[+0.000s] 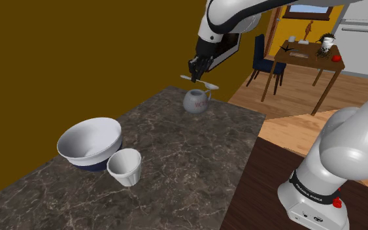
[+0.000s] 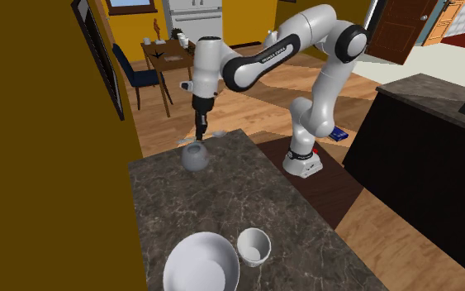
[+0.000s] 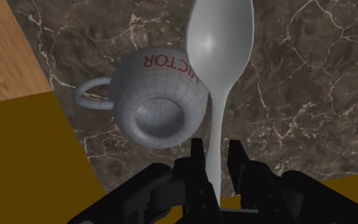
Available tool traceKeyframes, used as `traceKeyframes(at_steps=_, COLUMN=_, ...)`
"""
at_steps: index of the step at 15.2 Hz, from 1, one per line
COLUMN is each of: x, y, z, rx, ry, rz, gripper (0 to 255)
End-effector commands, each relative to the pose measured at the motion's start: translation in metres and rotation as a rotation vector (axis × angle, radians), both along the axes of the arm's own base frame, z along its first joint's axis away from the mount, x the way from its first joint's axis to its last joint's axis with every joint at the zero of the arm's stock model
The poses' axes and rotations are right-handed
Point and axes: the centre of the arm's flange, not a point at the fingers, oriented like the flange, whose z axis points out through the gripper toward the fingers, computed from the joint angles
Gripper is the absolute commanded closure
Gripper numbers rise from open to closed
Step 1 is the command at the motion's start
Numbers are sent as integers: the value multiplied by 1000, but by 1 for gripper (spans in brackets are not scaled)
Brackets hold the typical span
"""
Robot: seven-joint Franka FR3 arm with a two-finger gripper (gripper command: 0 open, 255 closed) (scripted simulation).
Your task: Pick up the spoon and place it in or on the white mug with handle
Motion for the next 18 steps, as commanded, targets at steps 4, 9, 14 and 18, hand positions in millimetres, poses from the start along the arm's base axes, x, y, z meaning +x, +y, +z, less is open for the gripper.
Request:
traceKeyframes(at_steps=4, x=37, y=-57, z=7, rx=-1, ry=0, rz=1, gripper=255)
traceKeyframes(at_steps=9, x=37, y=-57, z=-19, rx=-1, ry=0, rz=1, gripper=255)
traceKeyframes(at_steps=14, x=37, y=-57, z=-46, rx=-1, ry=0, rz=1, gripper=255)
traceKeyframes(at_steps=18, x=37, y=-57, z=-67, rx=-1, ry=0, rz=1, gripper=255)
